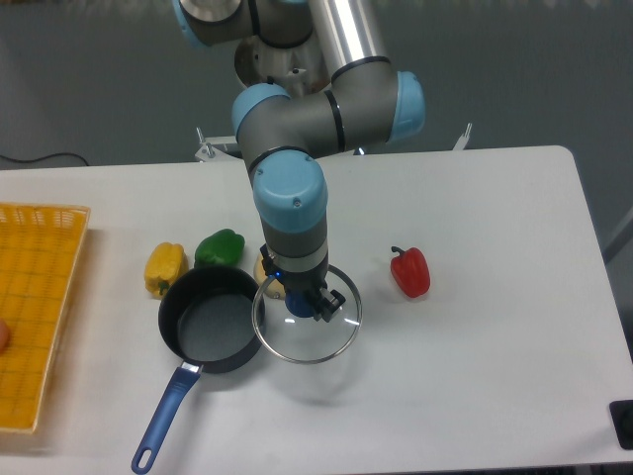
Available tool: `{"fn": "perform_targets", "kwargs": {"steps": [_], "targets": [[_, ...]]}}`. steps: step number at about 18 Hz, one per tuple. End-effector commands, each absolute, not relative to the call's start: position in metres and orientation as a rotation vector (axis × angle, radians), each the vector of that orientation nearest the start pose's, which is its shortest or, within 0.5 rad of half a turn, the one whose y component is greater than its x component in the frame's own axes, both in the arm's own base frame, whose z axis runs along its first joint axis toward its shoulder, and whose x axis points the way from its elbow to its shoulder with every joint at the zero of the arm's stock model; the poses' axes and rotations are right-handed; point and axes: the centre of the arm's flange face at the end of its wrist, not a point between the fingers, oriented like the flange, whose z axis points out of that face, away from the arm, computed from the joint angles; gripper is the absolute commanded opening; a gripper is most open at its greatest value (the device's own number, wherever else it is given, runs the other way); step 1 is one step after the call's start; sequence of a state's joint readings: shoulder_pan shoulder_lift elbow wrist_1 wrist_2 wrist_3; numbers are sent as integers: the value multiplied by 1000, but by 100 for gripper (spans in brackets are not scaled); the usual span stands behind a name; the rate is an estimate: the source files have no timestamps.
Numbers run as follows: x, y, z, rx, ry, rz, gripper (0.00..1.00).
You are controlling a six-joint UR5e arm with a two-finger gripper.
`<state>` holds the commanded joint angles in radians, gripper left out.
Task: Open the lid
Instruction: 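Lift the glass lid off the saucepan and move it beside the pan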
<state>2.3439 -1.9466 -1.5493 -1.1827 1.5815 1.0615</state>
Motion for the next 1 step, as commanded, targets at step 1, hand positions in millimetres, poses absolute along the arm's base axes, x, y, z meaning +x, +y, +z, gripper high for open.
{"fn": "perform_targets", "kwargs": {"steps": [1], "targets": [[-343, 540, 326, -3097, 447, 52, 36]]}}
